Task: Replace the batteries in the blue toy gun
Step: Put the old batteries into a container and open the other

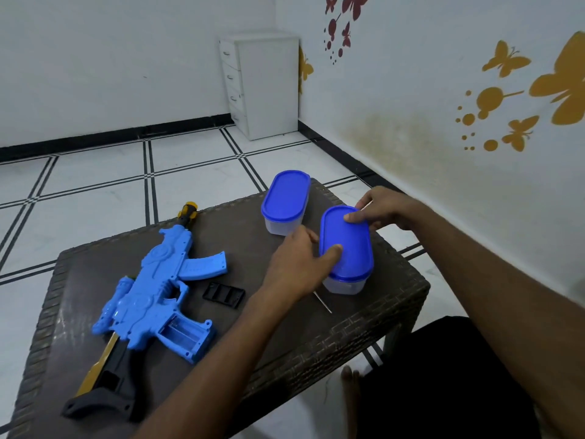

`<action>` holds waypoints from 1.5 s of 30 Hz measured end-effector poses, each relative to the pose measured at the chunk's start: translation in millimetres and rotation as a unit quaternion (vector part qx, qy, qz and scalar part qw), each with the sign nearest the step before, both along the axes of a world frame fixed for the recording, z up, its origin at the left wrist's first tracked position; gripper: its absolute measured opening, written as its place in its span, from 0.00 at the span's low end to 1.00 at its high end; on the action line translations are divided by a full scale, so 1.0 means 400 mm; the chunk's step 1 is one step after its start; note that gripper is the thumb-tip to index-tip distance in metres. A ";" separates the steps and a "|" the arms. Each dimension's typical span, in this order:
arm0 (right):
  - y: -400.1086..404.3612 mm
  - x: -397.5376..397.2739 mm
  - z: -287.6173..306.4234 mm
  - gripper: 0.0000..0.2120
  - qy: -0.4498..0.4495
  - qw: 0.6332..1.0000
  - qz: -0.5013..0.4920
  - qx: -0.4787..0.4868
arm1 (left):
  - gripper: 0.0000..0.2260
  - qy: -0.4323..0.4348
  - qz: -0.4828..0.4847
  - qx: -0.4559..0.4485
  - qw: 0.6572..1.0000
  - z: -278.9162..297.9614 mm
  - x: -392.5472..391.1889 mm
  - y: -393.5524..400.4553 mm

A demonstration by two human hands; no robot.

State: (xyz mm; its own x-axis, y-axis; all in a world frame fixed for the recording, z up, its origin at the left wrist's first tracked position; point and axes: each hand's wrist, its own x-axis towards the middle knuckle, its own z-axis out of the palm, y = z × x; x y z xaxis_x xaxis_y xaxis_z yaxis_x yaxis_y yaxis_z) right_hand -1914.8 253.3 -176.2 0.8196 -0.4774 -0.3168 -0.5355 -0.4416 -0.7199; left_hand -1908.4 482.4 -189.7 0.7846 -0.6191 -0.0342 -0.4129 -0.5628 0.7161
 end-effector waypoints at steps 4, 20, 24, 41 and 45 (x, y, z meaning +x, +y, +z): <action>-0.003 0.004 0.004 0.25 0.037 0.999 0.005 0.000 | 0.45 0.015 -0.020 0.035 0.999 -0.035 -0.013 -0.094; 0.023 0.023 0.022 0.24 0.087 0.971 0.013 -0.222 | 0.58 0.047 0.046 0.053 0.996 -0.058 -0.037 -0.170; 0.020 0.017 0.022 0.23 0.062 0.985 -0.007 -0.162 | 0.57 0.035 0.048 0.060 0.996 -0.057 -0.042 -0.171; 0.031 -0.061 0.020 0.11 -0.097 0.976 -0.149 0.126 | 0.52 0.045 0.015 0.027 0.999 -0.050 -0.042 -0.155; 0.049 -0.062 0.034 0.08 -0.108 0.973 -0.151 0.134 | 0.59 -0.005 0.018 0.076 0.997 -0.049 -0.048 -0.159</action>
